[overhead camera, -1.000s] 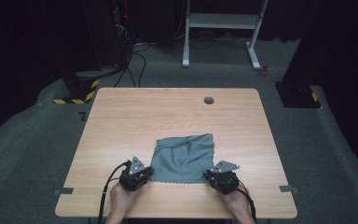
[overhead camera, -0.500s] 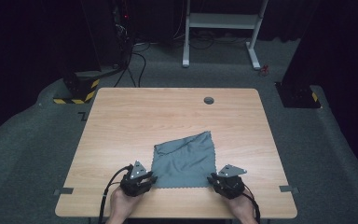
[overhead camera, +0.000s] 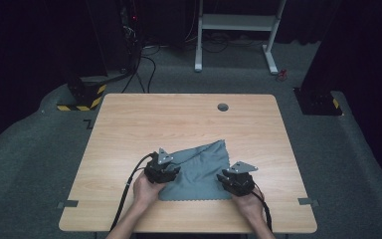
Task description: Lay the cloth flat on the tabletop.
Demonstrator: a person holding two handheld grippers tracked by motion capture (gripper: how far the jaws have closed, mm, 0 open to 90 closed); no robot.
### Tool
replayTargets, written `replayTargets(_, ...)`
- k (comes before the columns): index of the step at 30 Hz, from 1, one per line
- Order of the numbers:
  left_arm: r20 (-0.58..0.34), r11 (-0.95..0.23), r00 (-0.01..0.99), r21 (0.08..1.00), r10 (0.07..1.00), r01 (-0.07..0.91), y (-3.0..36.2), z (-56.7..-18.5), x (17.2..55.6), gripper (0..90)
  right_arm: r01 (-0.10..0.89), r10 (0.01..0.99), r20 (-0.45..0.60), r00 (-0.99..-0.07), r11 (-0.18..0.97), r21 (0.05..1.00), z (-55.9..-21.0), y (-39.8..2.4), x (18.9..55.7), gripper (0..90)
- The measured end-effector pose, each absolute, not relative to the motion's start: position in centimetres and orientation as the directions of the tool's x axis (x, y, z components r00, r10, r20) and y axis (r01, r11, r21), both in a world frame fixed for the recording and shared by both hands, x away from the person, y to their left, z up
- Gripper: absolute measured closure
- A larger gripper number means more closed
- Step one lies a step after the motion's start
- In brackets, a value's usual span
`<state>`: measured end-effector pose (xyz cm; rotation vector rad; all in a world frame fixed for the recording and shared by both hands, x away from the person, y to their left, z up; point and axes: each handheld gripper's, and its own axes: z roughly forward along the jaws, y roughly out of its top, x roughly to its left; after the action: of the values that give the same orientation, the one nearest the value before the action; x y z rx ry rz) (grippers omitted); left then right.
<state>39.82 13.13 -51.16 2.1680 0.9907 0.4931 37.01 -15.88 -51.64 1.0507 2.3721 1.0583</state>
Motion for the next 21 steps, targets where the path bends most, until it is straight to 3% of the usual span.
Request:
replayTargets(7, 0.074, -0.488, 0.628, 0.702, 0.775, 0.519, 12.1, -51.4, 41.6, 53.4, 0.498, 0.743, -0.001, -0.669, 0.449, 0.742, -52.3, -15.8, 36.9, 68.1)
replayTargets(14, 0.077, -0.499, 0.629, 0.686, 0.774, 0.53, 11.9, -51.3, 42.7, 75.6, 0.479, 0.739, -0.034, -0.673, 0.47, 0.741, -52.3, -15.6, 36.7, 69.0)
replayTargets(21, 0.075, -0.516, 0.643, 0.671, 0.762, 0.533, 11.9, -51.1, 43.2, 88.7, 0.48, 0.739, -0.033, -0.673, 0.47, 0.741, -52.3, -15.6, 36.7, 69.1)
